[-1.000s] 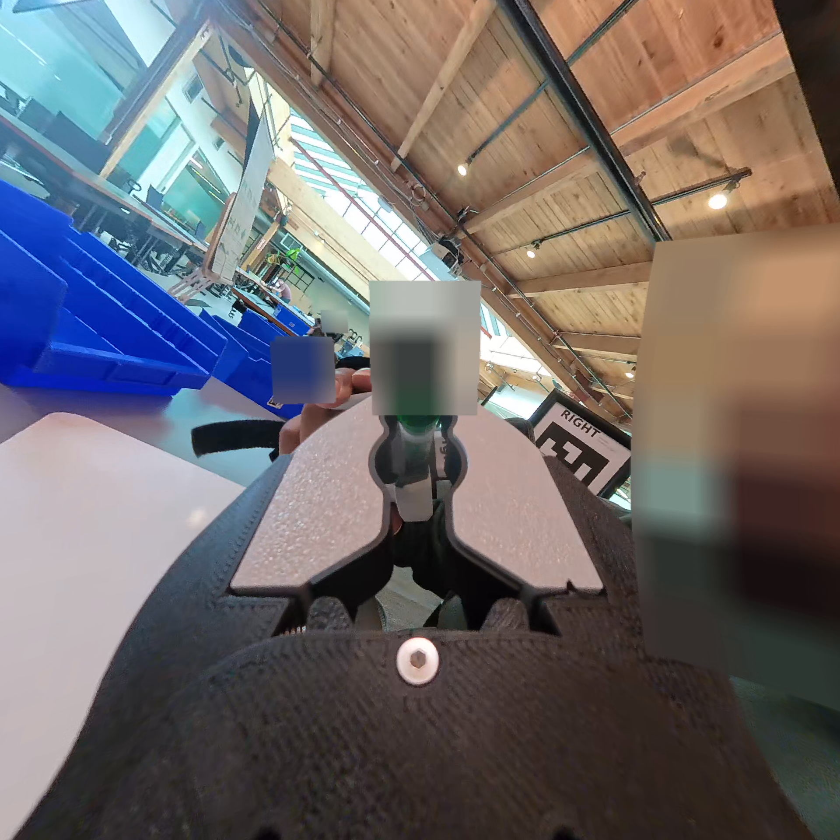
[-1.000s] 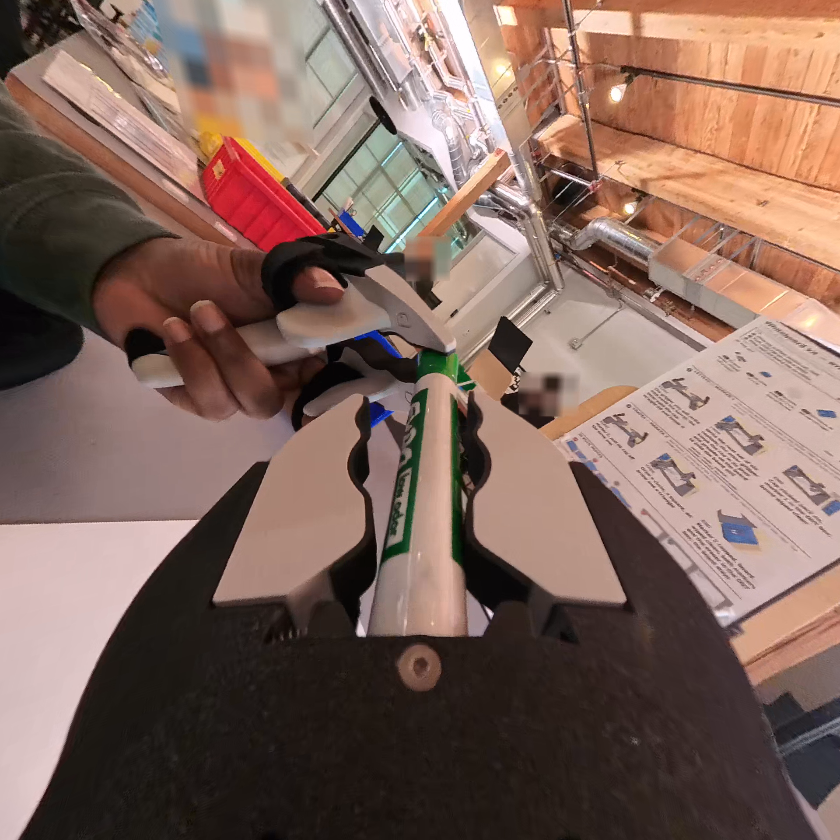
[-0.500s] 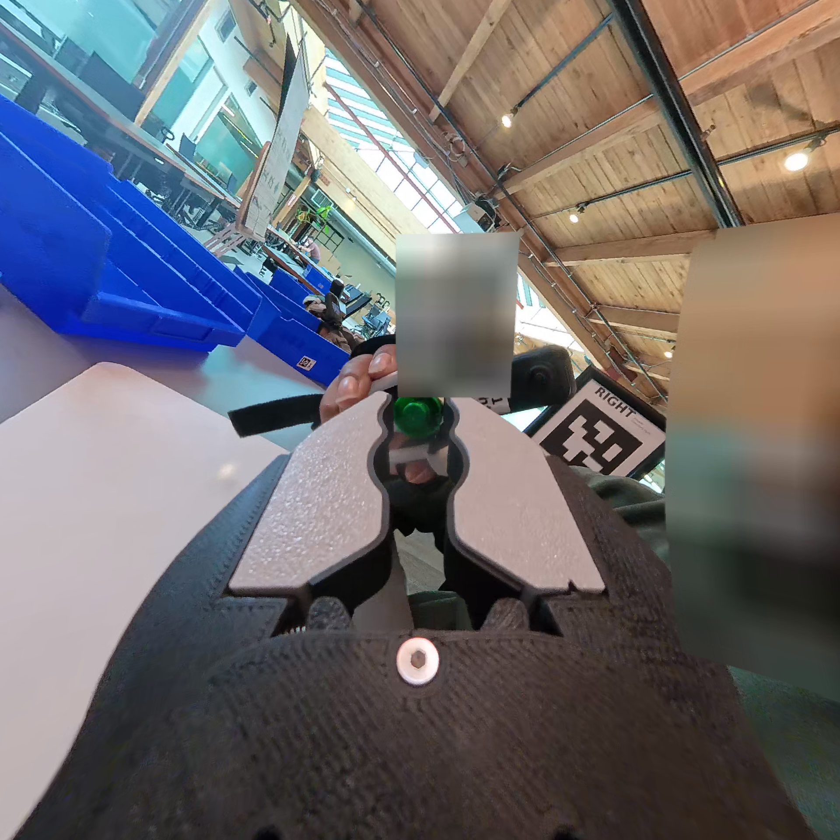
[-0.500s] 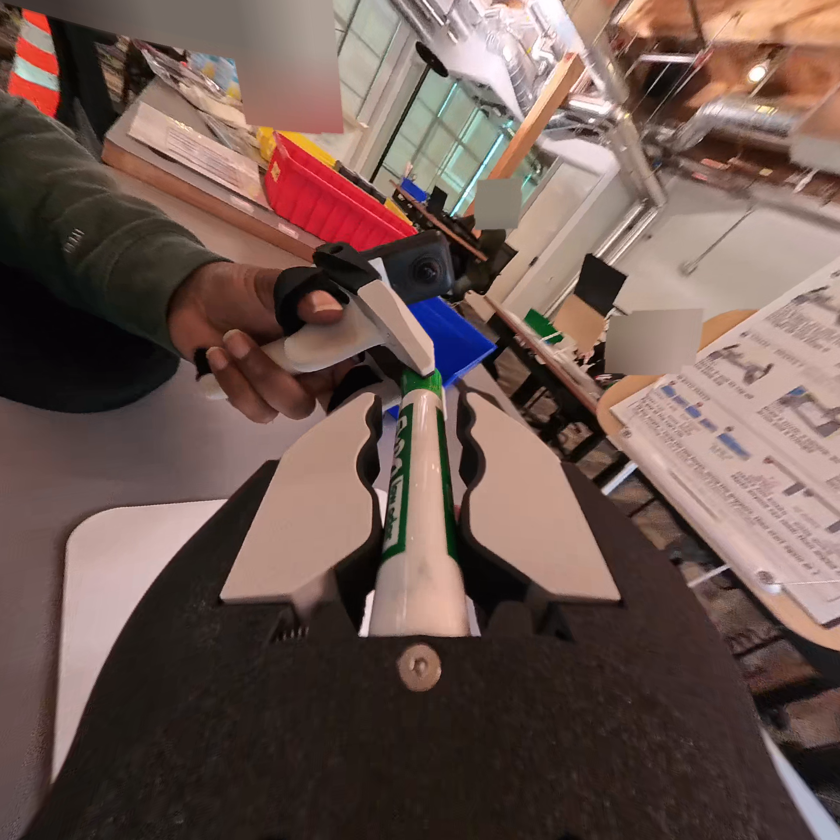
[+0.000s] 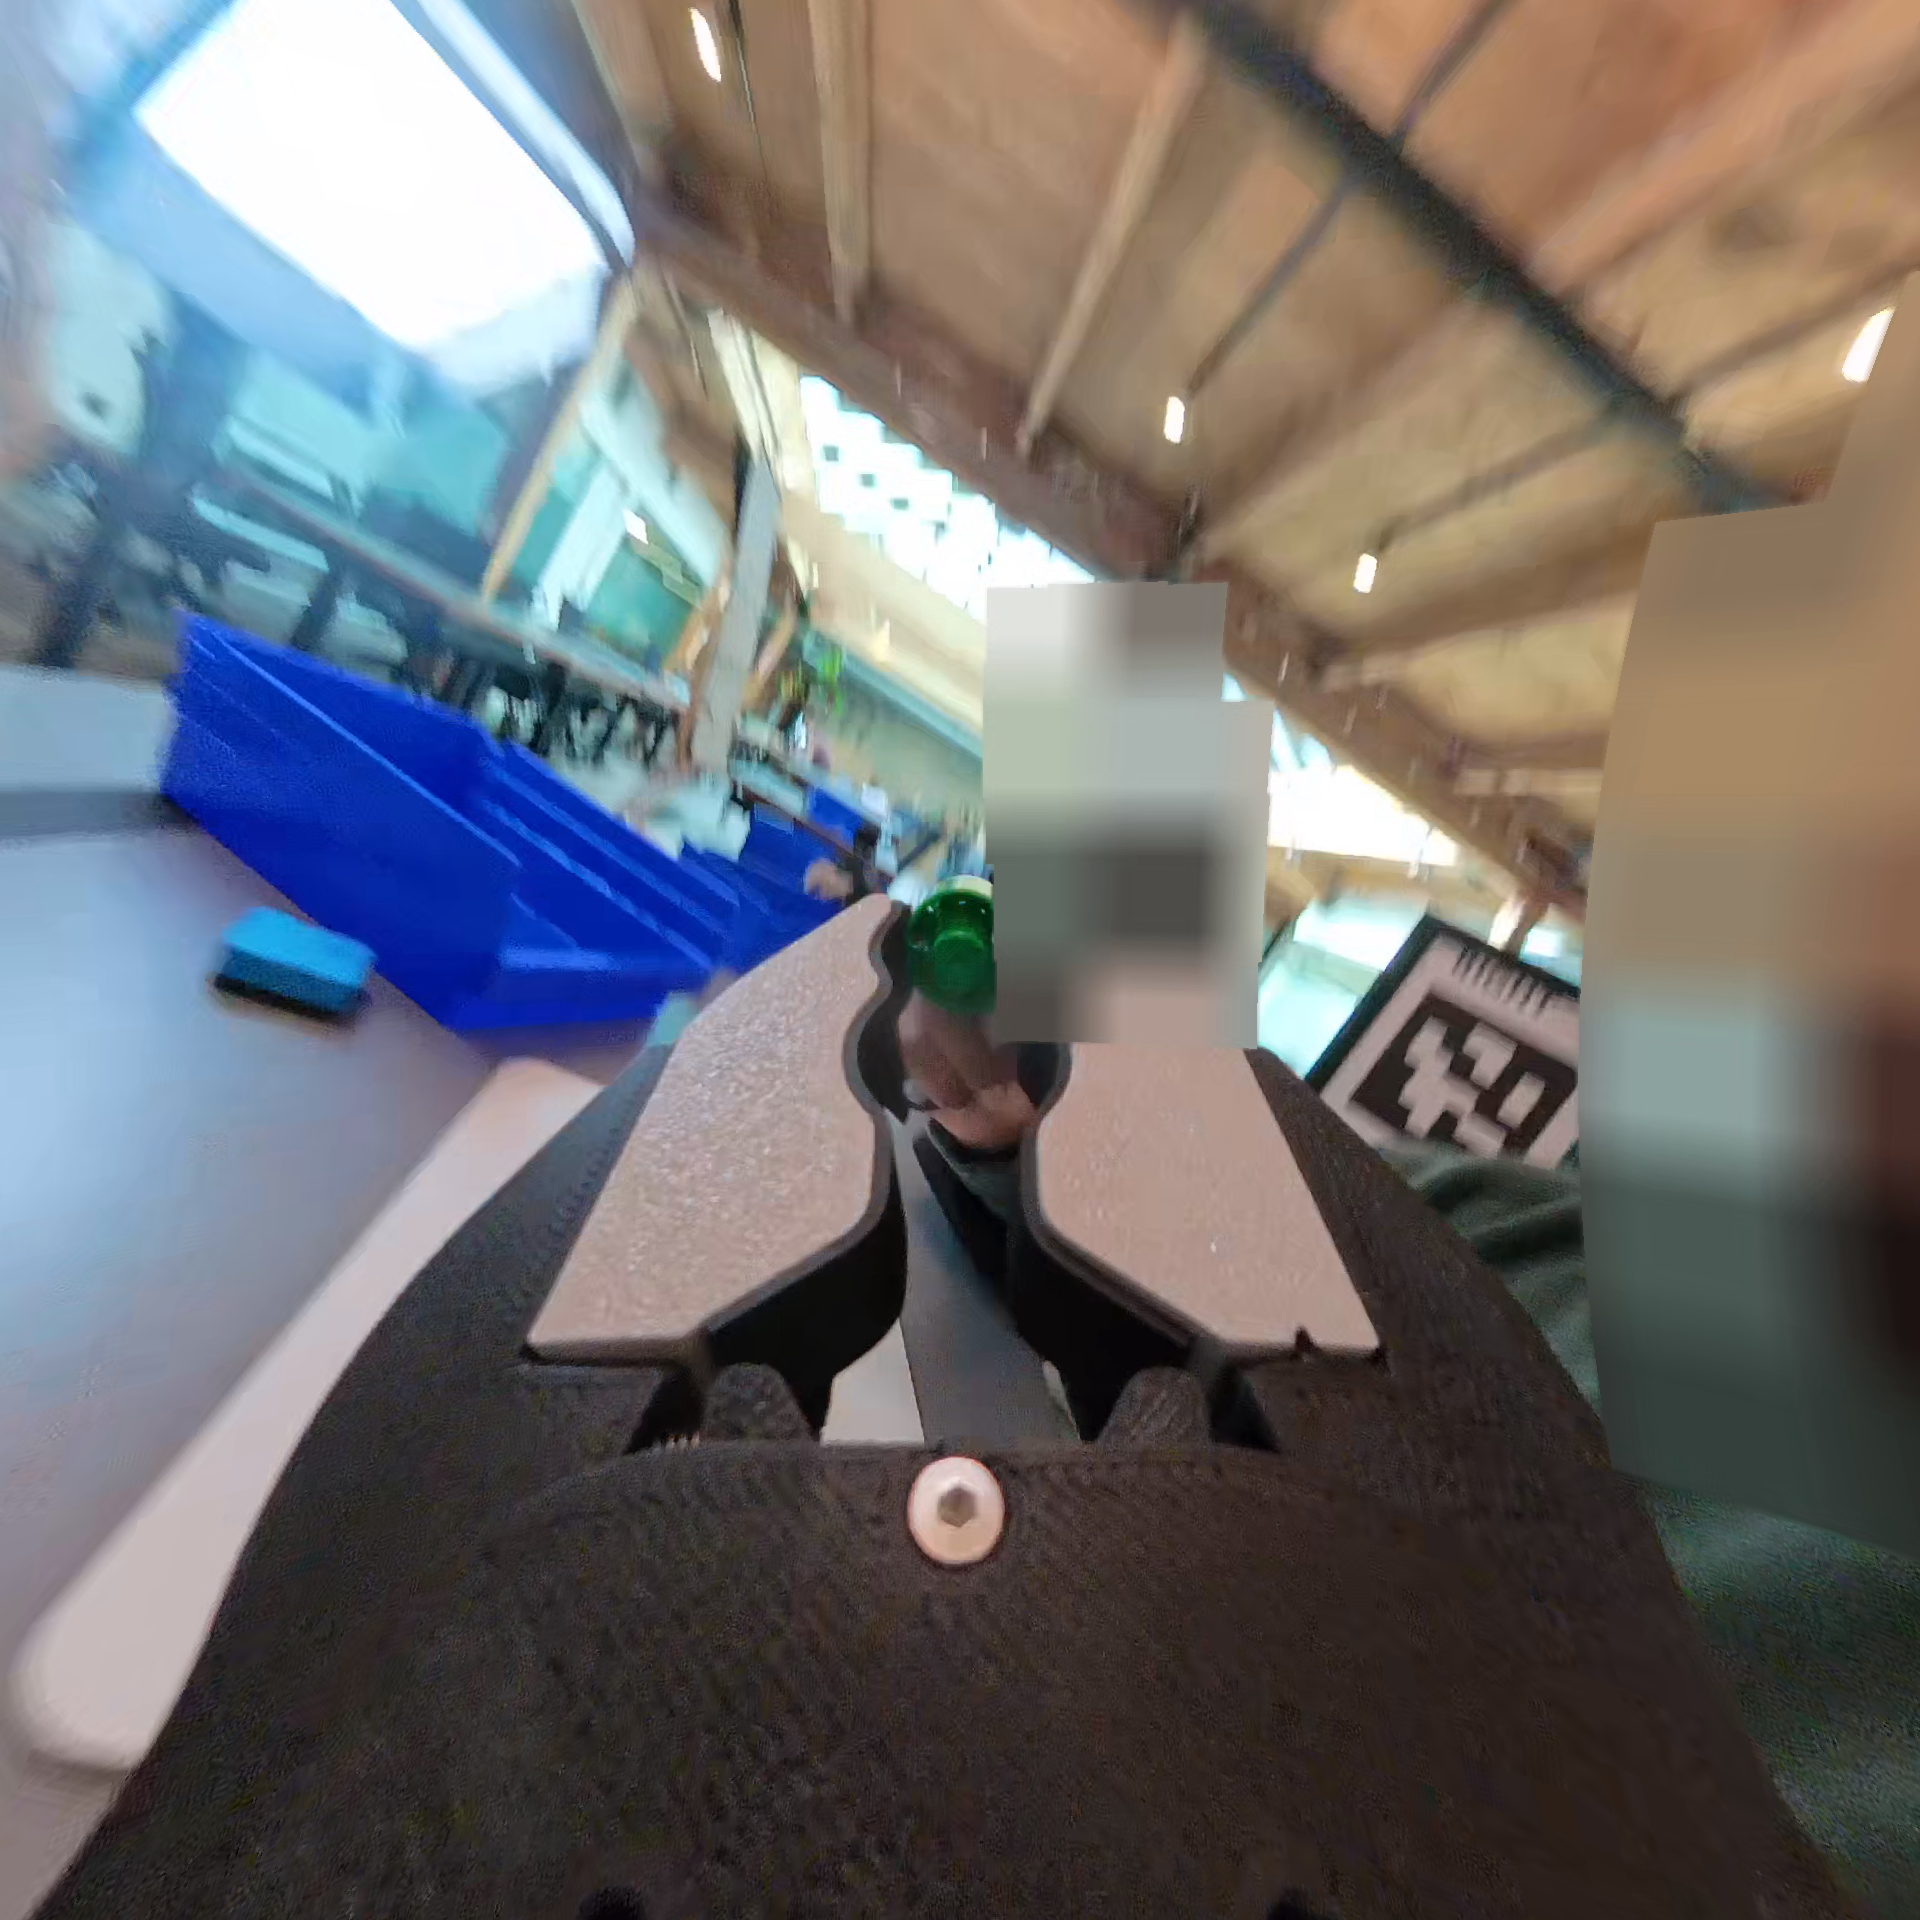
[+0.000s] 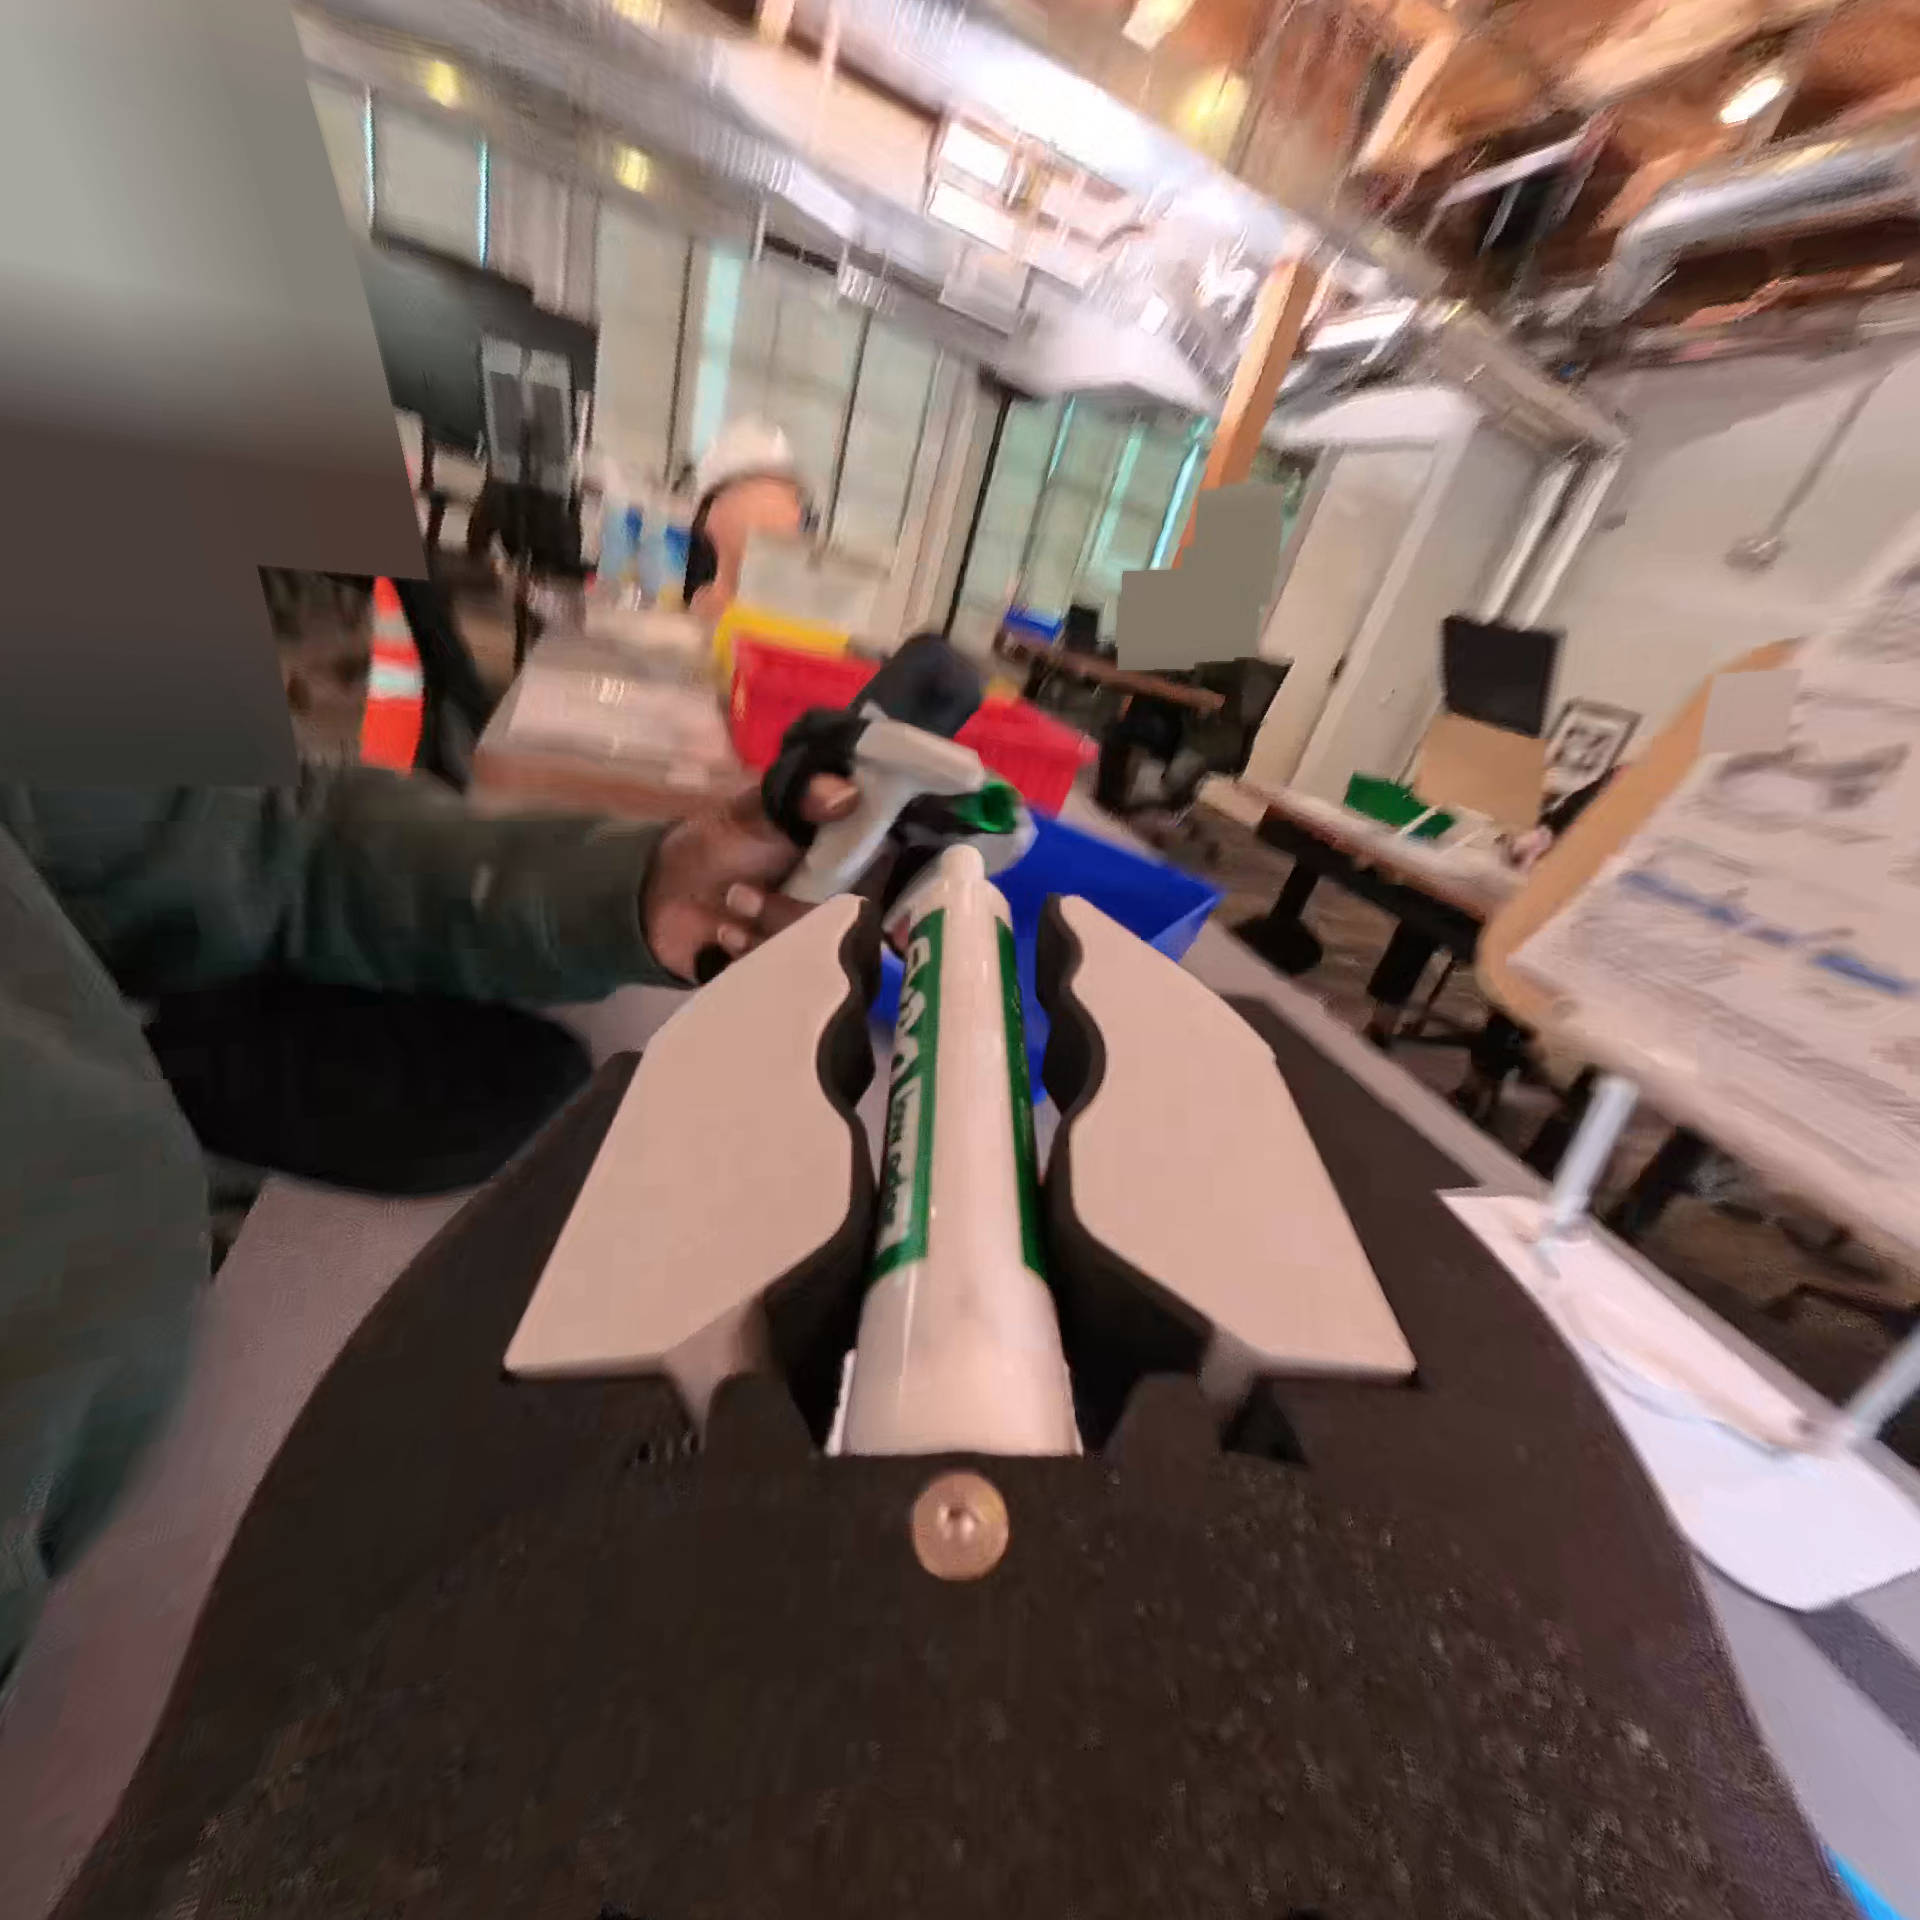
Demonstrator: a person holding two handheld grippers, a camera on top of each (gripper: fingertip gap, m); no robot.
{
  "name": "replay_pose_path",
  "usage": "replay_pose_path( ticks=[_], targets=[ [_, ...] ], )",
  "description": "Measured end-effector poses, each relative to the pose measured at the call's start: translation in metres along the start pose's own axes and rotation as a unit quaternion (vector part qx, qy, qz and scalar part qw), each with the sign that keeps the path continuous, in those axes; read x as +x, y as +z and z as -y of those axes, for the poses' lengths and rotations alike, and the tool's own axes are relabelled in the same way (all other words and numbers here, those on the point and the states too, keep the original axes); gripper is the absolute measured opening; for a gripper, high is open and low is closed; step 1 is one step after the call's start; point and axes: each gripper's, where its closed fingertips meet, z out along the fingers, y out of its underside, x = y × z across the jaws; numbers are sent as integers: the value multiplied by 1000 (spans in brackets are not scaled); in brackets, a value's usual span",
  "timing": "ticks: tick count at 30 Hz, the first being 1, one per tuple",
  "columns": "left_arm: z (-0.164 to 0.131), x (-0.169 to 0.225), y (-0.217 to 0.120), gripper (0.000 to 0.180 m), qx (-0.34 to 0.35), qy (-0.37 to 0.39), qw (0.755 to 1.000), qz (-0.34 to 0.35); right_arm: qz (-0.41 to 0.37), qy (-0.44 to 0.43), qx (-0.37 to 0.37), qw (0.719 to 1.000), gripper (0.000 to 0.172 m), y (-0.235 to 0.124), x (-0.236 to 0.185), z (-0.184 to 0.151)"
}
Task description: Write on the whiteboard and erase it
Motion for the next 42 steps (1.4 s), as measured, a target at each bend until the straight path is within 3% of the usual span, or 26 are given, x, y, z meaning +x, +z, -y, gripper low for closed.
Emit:
replay_pose_path(
  ticks=[1,2,4,7,10,16,26,33,42],
  targets=[
    [17,-4,-24,18,14,22,1000,17,-27,-13,12,999,33,-18,15,14],
    [15,-6,-39,19,3,79,996,50,-55,-37,7,998,33,-33,27,21],
    [6,-5,-51,19,-13,115,990,74,-73,-25,8,997,34,-50,42,23],
    [8,-5,-55,19,-11,117,990,78,-72,-10,-26,997,35,-47,52,8],
    [-1,-6,-50,20,-44,170,979,99,-55,2,-71,996,34,-36,48,-12],
    [-28,-31,-48,20,-133,271,938,169,-20,35,-154,987,35,-14,42,-49],
    [-76,-78,-68,20,-249,367,868,225,7,90,-278,956,35,12,37,-111],
    [-92,-82,-85,20,-279,352,867,217,30,130,-369,920,35,18,19,-157],
    [-105,-75,-98,20,-305,360,862,184,64,148,-453,877,35,27,-6,-186]
  ],
)
